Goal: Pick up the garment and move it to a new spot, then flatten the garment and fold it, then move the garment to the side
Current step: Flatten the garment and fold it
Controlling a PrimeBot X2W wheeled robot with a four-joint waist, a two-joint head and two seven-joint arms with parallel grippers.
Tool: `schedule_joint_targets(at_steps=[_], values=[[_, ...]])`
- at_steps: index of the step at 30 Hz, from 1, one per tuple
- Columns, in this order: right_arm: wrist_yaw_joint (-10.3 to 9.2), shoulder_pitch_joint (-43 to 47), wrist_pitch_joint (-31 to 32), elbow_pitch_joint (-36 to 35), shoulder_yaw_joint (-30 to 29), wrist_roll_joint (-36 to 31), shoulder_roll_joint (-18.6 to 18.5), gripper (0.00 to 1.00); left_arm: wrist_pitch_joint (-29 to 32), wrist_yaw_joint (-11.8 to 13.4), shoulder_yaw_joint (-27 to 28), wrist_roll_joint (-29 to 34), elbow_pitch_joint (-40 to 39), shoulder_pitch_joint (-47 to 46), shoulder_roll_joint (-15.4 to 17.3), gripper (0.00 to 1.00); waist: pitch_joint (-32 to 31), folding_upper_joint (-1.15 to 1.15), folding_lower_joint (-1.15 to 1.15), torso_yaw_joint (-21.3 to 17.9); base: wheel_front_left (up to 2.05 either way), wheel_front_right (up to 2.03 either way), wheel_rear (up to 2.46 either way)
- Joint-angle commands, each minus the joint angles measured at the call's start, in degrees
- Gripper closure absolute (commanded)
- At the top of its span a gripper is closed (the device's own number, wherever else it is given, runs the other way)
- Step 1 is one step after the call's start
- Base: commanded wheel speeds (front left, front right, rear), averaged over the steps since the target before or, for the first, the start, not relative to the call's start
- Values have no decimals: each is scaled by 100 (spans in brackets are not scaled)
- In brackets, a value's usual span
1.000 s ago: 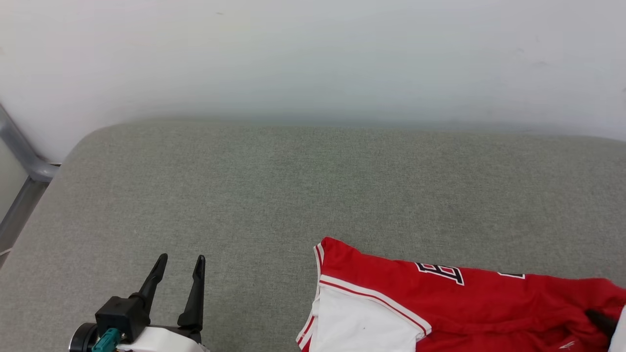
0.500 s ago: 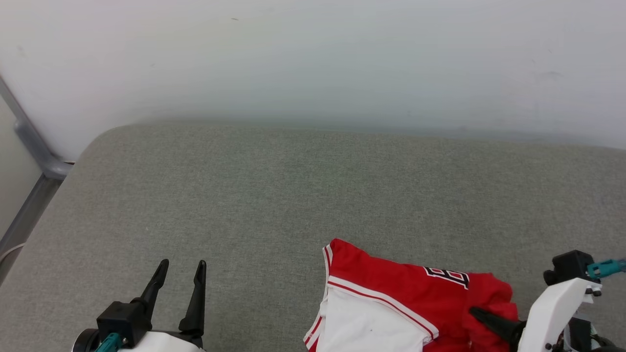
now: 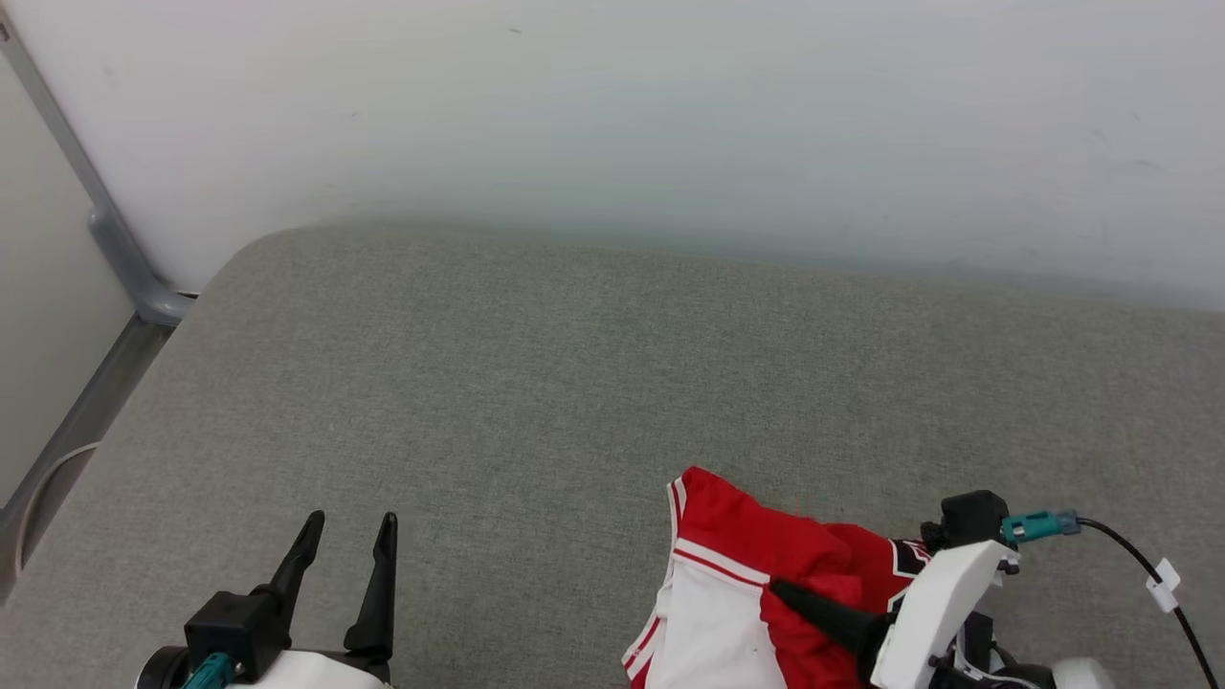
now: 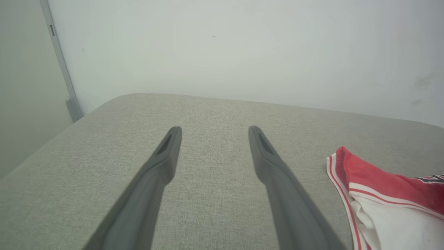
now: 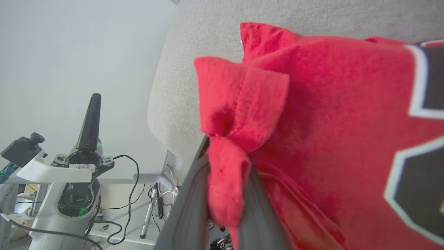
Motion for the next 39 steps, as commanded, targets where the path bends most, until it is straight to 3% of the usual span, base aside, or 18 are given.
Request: schedule_joint_targets(at_steps=[1, 6, 12, 13, 14, 15, 24, 29, 32, 35, 38, 39], values=[[-3, -178, -221, 196, 94, 71, 12, 100, -24, -12, 12, 40, 7, -4, 5, 0, 7, 0, 0, 47, 0, 0, 0], [-3, -672, -914, 1044, 386, -56, 13, 100, -19, -35, 17, 51, 32, -1, -15, 0, 23, 0, 0, 151, 0, 0, 0], [-3, -1070, -1312, 1846, 769, -84, 13, 100, -19, -42, 4, 102, 74, -15, -16, 0, 52, 0, 0, 259, 0, 0, 0], [-3, -1128, -1364, 1946, 838, -145, 13, 87, -19, -45, 1, 107, 78, -16, -18, 0, 59, 0, 0, 272, 0, 0, 0], [-3, -1170, -1415, 2043, 875, -173, 13, 19, -19, -46, -2, 104, 84, -18, -19, 0, 63, 0, 0, 283, 0, 0, 0], [-3, -1197, -1433, 2158, 921, -208, 13, 0, -19, -48, 5, 99, 91, -18, -17, 0, 68, 0, 0, 291, 0, 0, 0], [-3, -1396, -1472, 1935, 1622, 516, 11, 0, -19, -41, 41, 114, 130, 30, -2, 0, -7, 0, 0, 233, 0, 0, 0], [-3, -1612, -1528, 1690, 1725, 771, 11, 0, -19, -36, 33, 130, 59, 36, -19, 0, -62, 0, 0, 101, 0, 0, 0], [-3, -1823, -1666, 1554, 1540, 368, 9, 0, -19, -43, 33, 104, -38, 33, -58, 0, -74, 0, 0, -18, 0, 0, 0], [-3, -2043, -1793, 1233, 1298, -515, 3, 0, -18, -52, 44, 85, -152, -23, -107, 0, -59, 0, 0, -134, 0, 0, 0], [-4, -2136, -2004, 739, 1127, -1658, -369, 0, -19, -66, 48, 98, -287, -108, -160, 0, -16, 0, 0, -240, 0, 0, 0], [-4, -2136, -2004, 739, 1127, -1658, -369, 0, -19, -66, 48, 98, -287, -108, -160, 0, -16, 0, 0, -240, 0, 0, 0]])
